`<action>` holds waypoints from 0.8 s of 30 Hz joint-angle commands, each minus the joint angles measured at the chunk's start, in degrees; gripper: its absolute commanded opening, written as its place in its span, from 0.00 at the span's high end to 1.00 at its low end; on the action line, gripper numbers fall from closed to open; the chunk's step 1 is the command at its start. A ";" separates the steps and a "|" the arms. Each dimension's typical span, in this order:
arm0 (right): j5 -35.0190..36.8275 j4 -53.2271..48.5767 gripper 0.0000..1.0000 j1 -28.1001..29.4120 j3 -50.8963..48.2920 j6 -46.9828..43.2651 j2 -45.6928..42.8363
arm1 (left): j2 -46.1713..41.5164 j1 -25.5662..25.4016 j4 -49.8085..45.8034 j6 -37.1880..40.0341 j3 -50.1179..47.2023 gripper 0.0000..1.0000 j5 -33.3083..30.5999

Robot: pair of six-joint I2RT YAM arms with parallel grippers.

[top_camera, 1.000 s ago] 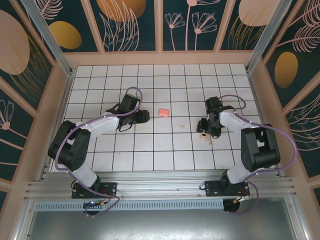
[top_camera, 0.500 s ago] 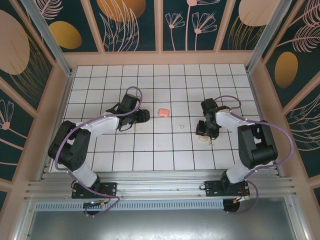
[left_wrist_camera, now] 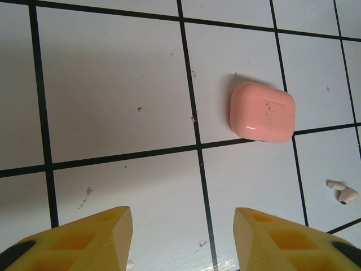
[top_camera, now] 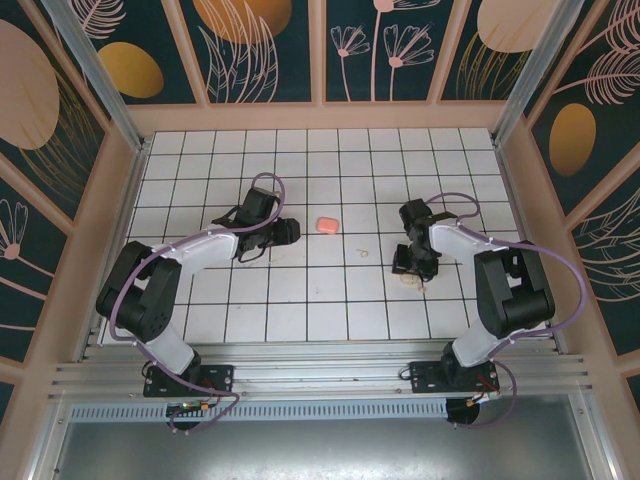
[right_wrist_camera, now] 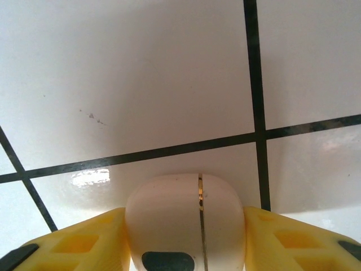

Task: Insert the wireless bluetooth earbuds into the charging case

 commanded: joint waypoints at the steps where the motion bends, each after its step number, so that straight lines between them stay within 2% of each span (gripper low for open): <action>1: 1.65 -2.50 0.53 0.48 -1.67 1.26 -1.21 | -1.69 0.37 1.47 -1.00 -0.96 0.50 1.21; 10: 2.61 3.16 0.58 1.13 -2.49 3.75 -12.50 | -3.07 0.39 2.46 -1.15 0.18 0.50 6.48; 18: -2.92 18.44 0.62 5.07 -8.59 3.85 -28.87 | -5.99 0.30 1.52 -2.13 0.84 0.52 10.31; 24: -5.81 30.52 0.63 6.34 -12.77 2.60 -36.30 | -7.65 0.29 -2.22 -1.70 4.60 0.53 13.62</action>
